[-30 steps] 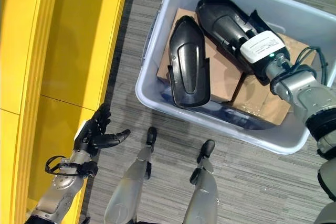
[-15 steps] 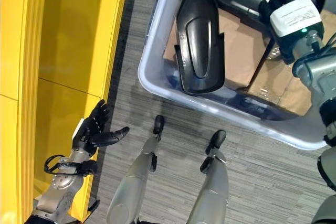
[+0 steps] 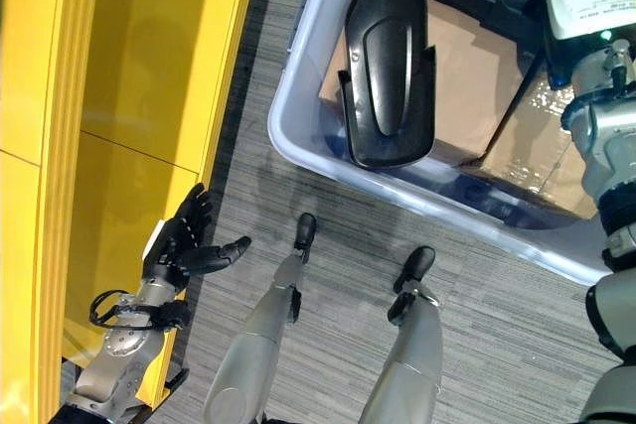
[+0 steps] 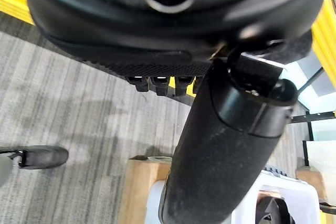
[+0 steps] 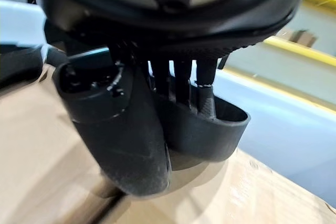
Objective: Move parts from the plastic box to the shelf.
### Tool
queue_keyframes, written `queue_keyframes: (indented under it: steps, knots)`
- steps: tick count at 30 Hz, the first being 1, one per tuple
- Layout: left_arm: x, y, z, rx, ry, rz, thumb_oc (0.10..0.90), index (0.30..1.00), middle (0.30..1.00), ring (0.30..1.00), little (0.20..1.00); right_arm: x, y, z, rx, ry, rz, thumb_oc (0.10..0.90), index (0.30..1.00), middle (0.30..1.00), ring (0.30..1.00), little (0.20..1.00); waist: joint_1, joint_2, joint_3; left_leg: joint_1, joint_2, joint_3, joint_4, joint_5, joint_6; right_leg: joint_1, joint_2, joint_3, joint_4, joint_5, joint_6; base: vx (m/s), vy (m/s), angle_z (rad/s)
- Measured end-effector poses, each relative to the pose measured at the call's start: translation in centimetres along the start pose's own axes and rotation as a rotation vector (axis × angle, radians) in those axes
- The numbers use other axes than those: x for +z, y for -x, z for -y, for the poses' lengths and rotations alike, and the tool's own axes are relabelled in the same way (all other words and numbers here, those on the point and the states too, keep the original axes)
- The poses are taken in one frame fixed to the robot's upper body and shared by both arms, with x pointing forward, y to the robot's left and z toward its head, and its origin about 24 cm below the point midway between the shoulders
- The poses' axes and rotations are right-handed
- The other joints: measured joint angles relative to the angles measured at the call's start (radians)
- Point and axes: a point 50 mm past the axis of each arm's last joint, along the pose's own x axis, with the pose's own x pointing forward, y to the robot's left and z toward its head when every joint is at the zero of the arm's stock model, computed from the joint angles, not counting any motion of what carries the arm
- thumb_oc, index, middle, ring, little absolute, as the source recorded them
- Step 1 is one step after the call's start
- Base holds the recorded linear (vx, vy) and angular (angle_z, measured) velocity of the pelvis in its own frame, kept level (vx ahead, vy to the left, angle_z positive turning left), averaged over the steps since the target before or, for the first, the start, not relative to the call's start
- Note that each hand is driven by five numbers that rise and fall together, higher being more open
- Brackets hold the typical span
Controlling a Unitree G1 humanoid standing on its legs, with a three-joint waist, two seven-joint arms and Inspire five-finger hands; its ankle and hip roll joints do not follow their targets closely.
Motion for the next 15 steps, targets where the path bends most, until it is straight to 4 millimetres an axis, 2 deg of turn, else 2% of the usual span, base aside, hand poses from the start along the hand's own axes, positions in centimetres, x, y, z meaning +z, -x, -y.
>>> queue_keyframes:
  steps: [5, 8, 10, 15]
  knots:
    - [0.3, -0.2, 0.0, -0.002, -0.001, 0.012, 0.9, 1.0, 1.0, 1.0, 1.0, 0.3, 1.0, -0.2, 0.014, 0.011, 0.045, 0.4, 0.3, 0.3, 0.3, 0.3, -0.006, -0.001, -0.002, 0.046, 0.005, -0.019, 0.0, 0.003, -0.005, 0.08, 0.008, -0.029, -0.032, 0.005, 0.004, -0.01, -0.007, 0.08]
    - [0.3, -0.3, 0.0, 0.002, -0.002, 0.014, 0.9, 1.0, 1.0, 1.0, 1.0, 2.4, 2.4, -0.9, 0.031, -0.025, 0.143, 0.4, 0.3, 0.3, 0.3, 0.3, -0.022, -0.008, -0.003, 0.089, 0.011, -0.027, -0.001, -0.007, 0.007, 0.152, 0.018, -0.05, -0.073, 0.016, 0.009, -0.01, 0.005, 0.03]
    - [0.4, -0.4, 0.0, 0.0, -0.002, 0.016, 0.9, 1.0, 1.0, 1.0, 1.0, 2.3, 2.6, -0.7, 0.015, -0.053, 0.135, 0.4, 0.3, 0.3, 0.3, 0.3, -0.027, -0.011, -0.002, 0.109, 0.013, -0.022, -0.002, -0.007, 0.007, 0.177, 0.024, -0.05, -0.095, 0.028, 0.011, 0.0, -0.001, -0.11]
    - [0.5, -0.5, -0.2, 0.009, -0.002, 0.019, 0.9, 1.0, 1.0, 1.0, 1.0, 2.6, 5.1, -3.1, 0.085, -0.09, 0.154, 0.4, 0.3, 0.3, 0.3, 0.3, -0.04, -0.04, 0.001, 0.176, 0.025, -0.019, -0.016, -0.01, 0.008, 0.265, 0.046, -0.056, -0.16, 0.054, 0.017, -0.01, 0.011, -0.06]
